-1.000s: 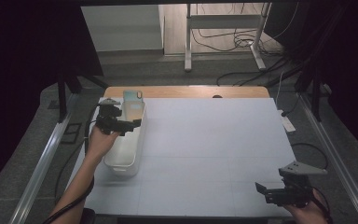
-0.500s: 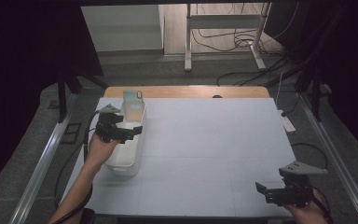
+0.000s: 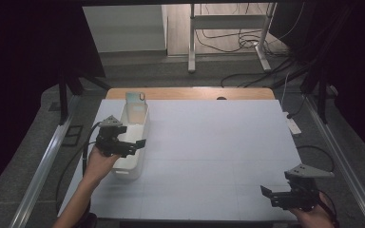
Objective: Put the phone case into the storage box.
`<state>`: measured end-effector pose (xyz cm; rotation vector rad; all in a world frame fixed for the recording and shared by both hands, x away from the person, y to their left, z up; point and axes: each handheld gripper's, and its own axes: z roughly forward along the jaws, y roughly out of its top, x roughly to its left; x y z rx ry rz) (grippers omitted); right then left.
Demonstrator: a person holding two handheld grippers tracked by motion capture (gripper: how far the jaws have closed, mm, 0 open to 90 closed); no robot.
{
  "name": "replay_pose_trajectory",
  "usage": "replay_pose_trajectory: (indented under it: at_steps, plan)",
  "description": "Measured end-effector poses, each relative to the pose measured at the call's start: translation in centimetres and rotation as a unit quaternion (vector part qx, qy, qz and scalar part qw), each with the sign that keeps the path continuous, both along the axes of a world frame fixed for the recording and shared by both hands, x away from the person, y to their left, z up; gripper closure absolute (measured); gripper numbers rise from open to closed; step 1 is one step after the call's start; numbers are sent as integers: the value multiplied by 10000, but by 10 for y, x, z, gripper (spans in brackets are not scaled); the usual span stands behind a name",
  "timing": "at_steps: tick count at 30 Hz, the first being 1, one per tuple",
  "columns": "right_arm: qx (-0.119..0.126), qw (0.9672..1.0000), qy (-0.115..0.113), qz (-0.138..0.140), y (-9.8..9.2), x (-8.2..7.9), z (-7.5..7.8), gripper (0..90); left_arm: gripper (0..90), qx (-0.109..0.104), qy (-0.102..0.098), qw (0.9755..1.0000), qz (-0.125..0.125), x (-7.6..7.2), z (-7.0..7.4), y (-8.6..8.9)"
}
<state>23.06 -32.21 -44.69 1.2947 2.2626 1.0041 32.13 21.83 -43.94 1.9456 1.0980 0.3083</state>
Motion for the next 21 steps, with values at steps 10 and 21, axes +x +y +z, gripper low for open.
replay_pose_trajectory:
  at_steps: [10, 21]
  plan:
    - [4, 10000, 9, 58, 0, 0, 0, 0, 17, -29, 36, 10000, -7, -21, -5, 4]
    - [14, 10000, 25, 62, 0, 0, 0, 0, 14, -22, 5, 10000, 2, -46, -6, 8]
